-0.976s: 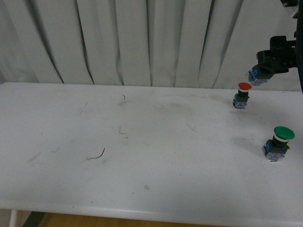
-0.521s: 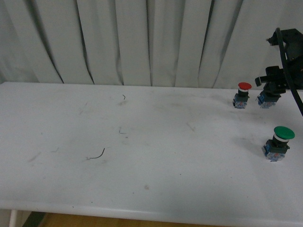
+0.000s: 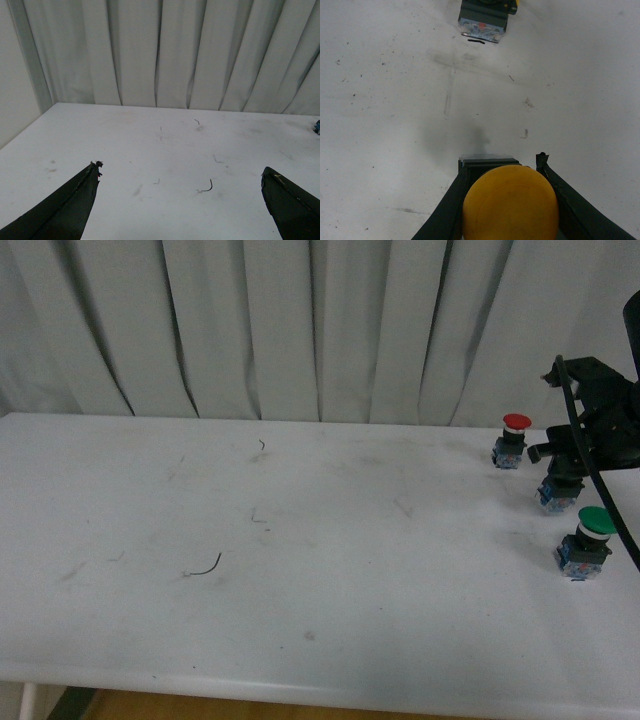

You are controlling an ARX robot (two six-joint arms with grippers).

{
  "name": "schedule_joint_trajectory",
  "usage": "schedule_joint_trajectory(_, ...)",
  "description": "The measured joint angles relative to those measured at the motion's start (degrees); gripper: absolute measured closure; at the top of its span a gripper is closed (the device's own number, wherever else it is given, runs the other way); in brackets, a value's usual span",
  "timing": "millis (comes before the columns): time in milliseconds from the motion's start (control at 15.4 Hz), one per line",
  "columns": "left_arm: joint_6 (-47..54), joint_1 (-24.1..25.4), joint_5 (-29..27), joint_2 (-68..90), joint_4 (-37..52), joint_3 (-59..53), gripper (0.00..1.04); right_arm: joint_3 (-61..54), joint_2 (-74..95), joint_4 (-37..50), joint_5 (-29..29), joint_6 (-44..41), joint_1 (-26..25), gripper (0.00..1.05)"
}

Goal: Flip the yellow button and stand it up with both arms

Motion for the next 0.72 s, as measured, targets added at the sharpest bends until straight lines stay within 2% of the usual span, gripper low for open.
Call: schedule_joint_trajectory(716,0.0,0.0,0.0,0.0,0.0,0.0,0.07,3.7,3.7,-0.8,4.3,3.7,1.2,0.69)
